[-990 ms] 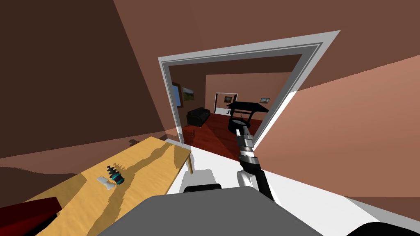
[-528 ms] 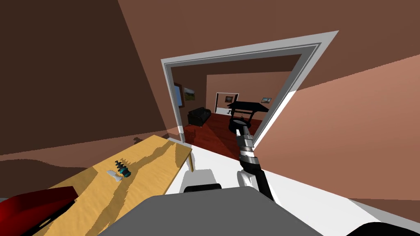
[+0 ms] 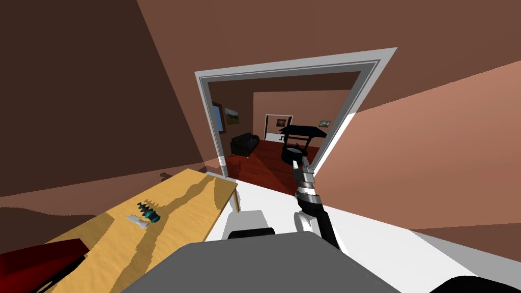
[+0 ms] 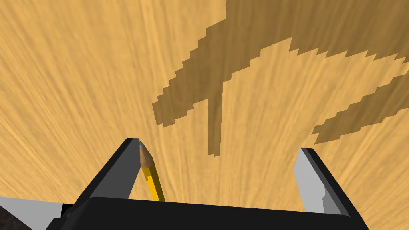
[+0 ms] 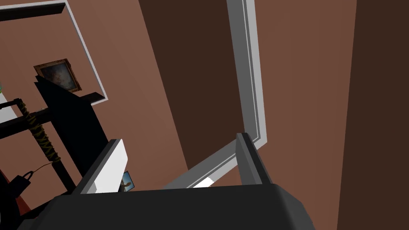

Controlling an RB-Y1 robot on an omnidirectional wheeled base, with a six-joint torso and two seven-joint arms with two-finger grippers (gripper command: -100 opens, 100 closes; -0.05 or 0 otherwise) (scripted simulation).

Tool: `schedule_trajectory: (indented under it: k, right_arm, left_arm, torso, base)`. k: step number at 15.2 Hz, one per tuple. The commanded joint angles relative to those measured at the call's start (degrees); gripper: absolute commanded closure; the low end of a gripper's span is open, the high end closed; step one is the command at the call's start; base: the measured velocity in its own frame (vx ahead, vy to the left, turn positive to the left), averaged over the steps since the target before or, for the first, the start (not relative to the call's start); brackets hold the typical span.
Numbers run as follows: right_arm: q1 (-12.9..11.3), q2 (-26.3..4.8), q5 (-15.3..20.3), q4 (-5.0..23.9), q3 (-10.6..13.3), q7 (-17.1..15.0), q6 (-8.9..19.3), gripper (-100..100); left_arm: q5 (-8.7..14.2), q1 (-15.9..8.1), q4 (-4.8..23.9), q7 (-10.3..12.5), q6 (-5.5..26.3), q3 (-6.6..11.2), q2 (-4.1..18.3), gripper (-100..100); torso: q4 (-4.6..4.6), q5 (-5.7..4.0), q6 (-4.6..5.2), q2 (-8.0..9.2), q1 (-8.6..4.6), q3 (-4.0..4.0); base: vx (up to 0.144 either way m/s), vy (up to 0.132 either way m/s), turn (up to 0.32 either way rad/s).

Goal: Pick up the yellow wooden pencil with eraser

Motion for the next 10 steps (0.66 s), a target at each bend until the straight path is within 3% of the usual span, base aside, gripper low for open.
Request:
schedule_trajectory:
  k: [1, 2, 3, 9, 10]
  right_arm:
    - [0.0, 0.0, 0.0, 0.0, 0.0, 0.0, 0.0, 0]
    - [0.0, 0.0, 0.0, 0.0, 0.0, 0.0, 0.0, 0]
    - [0.0, 0.0, 0.0, 0.0, 0.0, 0.0, 0.0, 0]
    - [0.0, 0.0, 0.0, 0.0, 0.0, 0.0, 0.0, 0]
    - [0.0, 0.0, 0.0, 0.0, 0.0, 0.0, 0.0, 0]
  left_arm:
    - [-0.1, 0.6, -1.6, 0.9, 0.3, 0.07, -0.9, -100]
    - [0.0, 0.4, -1.1, 0.5, 0.1, 0.03, -0.6, -100]
    - [0.0, 0.7, -2.6, 0.5, 2.0, -0.09, 0.0, 100]
    - [0.1, 0.8, -4.1, -0.2, 4.6, -0.32, 1.4, 100]
    - [0.1, 0.4, -2.8, -0.5, 3.7, -0.28, 1.7, 100]
  torso:
    - [0.00, 0.00, 0.00, 0.00, 0.00, 0.00]
    - [0.00, 0.00, -0.02, -0.03, -0.01, -0.01]
    - [-0.02, -0.02, -0.02, -0.10, -0.05, -0.05]
    - [-0.11, -0.08, 0.03, -0.58, -0.31, -0.33]
    - [-0.10, -0.08, 0.03, -0.52, -0.26, -0.29]
  base:
    - [-0.052, 0.033, -0.020]
    - [-0.026, 0.017, 0.003]
    - [0.022, -0.008, 0.116]
    - [0.058, -0.035, 0.098]
    - [0.015, -0.004, 0.012]
